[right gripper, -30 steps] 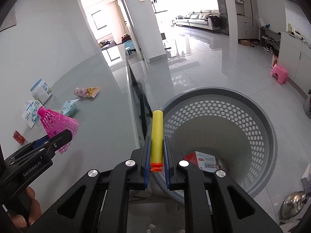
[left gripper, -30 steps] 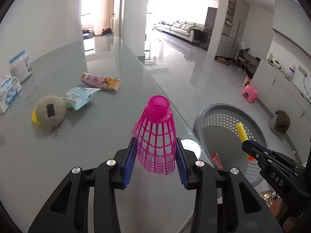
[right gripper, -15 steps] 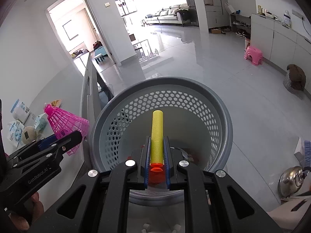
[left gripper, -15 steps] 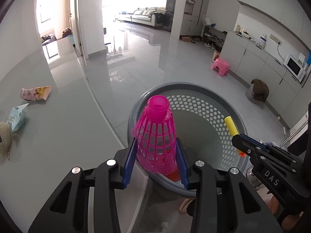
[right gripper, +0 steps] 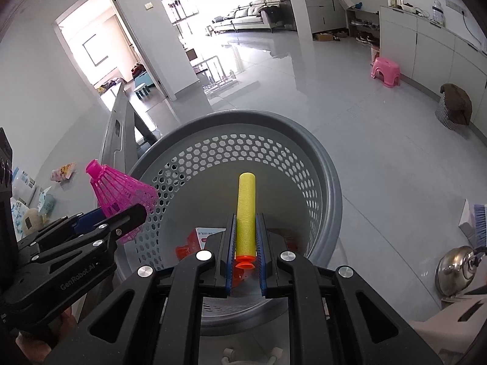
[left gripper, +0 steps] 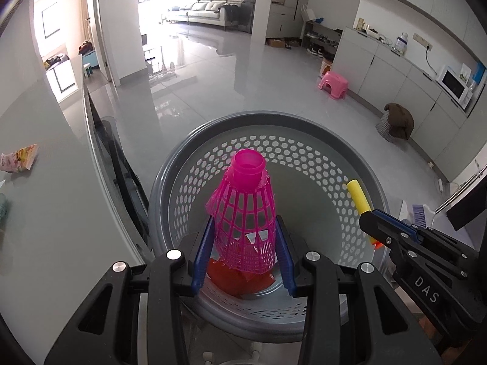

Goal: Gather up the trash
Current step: 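Open both grippers to drop the dart and shuttlecock into the basket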

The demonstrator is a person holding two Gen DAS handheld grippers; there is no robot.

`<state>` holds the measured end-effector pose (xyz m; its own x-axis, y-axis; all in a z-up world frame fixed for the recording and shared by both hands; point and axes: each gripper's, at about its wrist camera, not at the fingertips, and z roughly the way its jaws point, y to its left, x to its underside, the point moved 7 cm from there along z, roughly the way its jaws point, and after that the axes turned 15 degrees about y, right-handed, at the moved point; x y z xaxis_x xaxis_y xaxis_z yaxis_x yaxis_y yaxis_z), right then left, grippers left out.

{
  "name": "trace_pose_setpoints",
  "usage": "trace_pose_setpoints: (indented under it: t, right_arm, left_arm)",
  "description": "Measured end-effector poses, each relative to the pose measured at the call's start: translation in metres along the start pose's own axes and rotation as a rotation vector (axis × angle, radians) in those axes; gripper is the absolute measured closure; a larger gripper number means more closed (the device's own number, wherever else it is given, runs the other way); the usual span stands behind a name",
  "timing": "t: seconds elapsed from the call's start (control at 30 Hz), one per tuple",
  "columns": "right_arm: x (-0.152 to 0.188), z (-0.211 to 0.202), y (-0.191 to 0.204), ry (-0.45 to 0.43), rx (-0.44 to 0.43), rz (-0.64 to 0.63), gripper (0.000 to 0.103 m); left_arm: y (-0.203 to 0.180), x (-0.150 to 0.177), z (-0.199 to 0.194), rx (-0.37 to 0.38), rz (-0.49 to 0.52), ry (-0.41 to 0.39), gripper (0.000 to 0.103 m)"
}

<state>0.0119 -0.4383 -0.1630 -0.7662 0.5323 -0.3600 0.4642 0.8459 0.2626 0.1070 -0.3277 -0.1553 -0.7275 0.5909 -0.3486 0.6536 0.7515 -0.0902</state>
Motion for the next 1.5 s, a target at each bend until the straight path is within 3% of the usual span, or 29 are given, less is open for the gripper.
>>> trace_pose_setpoints:
  t: [0.33, 0.37, 0.43, 0.5, 1.2, 1.5]
  right_arm:
    - [-0.007, 0.008, -0.006, -0.001, -0.004, 0.003, 0.090]
    - [-0.007, 0.008, -0.007, -0.003, -0.002, 0.004, 0.088]
    - [-0.006, 0.006, -0.008, -0.009, 0.000, 0.007, 0.072]
    - [-0.007, 0.006, -0.010, -0.020, 0.001, 0.014, 0.069]
    - [0.000, -0.005, -0.010, -0.027, 0.002, 0.019, 0.065]
    - [0.006, -0.016, -0.002, -0.046, -0.006, 0.008, 0.058]
  left_arm:
    - [0.001, 0.002, 0.000, -0.008, -0.016, 0.008, 0.052]
    - [0.002, 0.001, -0.001, -0.008, -0.019, 0.007, 0.051]
    - [0.001, 0.001, -0.002, -0.011, -0.027, 0.005, 0.047]
    - [0.002, 0.002, -0.001, -0.015, -0.033, 0.006, 0.046]
    - [0.008, 0.005, -0.009, -0.019, -0.047, -0.001, 0.038]
    - [0.019, 0.013, -0.025, -0.029, -0.071, -0.028, 0.033]
